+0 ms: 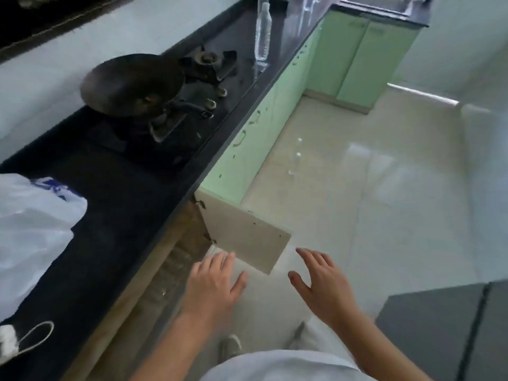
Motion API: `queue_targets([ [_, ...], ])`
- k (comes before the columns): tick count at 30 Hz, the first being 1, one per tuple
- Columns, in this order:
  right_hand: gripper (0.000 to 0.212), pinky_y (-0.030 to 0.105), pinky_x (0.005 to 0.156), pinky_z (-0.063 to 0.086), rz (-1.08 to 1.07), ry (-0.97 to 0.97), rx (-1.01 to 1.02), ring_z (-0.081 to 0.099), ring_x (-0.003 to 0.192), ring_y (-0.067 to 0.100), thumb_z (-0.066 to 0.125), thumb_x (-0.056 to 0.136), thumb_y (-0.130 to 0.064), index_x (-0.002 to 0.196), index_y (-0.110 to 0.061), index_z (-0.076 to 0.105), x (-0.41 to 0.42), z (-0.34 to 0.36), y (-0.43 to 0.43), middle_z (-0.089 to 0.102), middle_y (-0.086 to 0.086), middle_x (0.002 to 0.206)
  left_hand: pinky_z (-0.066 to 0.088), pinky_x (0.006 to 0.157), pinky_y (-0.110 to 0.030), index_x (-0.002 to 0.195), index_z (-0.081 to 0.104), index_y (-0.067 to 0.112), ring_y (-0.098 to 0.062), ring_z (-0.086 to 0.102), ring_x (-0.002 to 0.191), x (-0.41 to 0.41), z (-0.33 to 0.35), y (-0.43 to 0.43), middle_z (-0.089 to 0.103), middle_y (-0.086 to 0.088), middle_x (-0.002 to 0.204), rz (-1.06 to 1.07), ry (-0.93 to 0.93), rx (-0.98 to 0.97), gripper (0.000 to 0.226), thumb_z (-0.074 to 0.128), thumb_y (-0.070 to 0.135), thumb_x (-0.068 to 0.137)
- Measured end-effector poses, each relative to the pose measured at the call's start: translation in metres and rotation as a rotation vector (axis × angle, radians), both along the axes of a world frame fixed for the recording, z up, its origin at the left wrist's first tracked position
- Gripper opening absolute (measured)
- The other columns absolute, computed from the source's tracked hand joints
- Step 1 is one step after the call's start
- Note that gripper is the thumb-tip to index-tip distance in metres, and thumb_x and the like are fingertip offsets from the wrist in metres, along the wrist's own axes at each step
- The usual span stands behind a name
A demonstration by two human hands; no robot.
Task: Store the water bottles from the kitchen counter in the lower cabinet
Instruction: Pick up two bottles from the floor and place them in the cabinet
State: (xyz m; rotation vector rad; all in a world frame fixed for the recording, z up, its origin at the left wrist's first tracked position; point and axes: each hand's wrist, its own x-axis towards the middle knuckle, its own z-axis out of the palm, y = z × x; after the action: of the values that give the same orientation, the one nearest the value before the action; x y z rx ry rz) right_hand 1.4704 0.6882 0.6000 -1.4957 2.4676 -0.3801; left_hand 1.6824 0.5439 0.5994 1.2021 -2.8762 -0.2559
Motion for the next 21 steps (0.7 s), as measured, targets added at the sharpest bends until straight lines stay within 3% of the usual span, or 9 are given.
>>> queue_targets([
  [3, 0.059, 0.031, 0.102, 0.047, -0.184, 0.026, -0.009, 0.052, 0.129, 0.016, 0.050, 0.097, -0.056, 0.144, -0.019, 0.052, -0.017, 0.003, 0.034, 0.060, -0.008, 0.139, 0.056, 0.076, -0.041, 0.117, 0.071, 0.008, -0.029, 0.070, 0.093, -0.049, 0.008, -0.005, 0.073, -0.009, 0.110, -0.189, 0.023, -0.022, 0.058, 0.041, 0.053, 0.094],
  [11, 0.057, 0.032, 0.096, 0.052, -0.542, 0.042, -0.087, 0.061, 0.119, 0.018, 0.049, 0.094, -0.054, 0.136, -0.016, 0.060, -0.084, 0.002, 0.117, 0.067, -0.004, 0.128, 0.052, 0.079, -0.040, 0.114, 0.070, 0.015, -0.027, 0.068, 0.095, -0.197, 0.009, 0.022, 0.072, -0.004, 0.112, -0.546, 0.087, -0.073, 0.049, 0.044, 0.052, 0.095],
  [15, 0.055, 0.036, 0.096, 0.052, -0.603, 0.009, -0.124, 0.059, 0.120, 0.020, 0.055, 0.094, -0.049, 0.136, -0.014, 0.059, -0.131, -0.004, 0.129, 0.066, -0.002, 0.128, 0.052, 0.075, -0.039, 0.114, 0.071, 0.015, -0.027, 0.069, 0.093, -0.251, 0.012, 0.031, 0.073, -0.004, 0.111, -0.590, 0.123, -0.110, 0.050, 0.042, 0.052, 0.096],
  [21, 0.061, 0.032, 0.098, 0.050, -0.514, -0.034, -0.137, 0.057, 0.122, 0.017, 0.042, 0.092, -0.055, 0.137, -0.017, 0.057, -0.218, -0.002, 0.096, 0.065, -0.004, 0.129, 0.053, 0.075, -0.040, 0.114, 0.070, 0.015, -0.026, 0.068, 0.092, -0.309, 0.014, 0.023, 0.073, -0.003, 0.110, -0.493, 0.096, -0.129, 0.053, 0.040, 0.054, 0.097],
])
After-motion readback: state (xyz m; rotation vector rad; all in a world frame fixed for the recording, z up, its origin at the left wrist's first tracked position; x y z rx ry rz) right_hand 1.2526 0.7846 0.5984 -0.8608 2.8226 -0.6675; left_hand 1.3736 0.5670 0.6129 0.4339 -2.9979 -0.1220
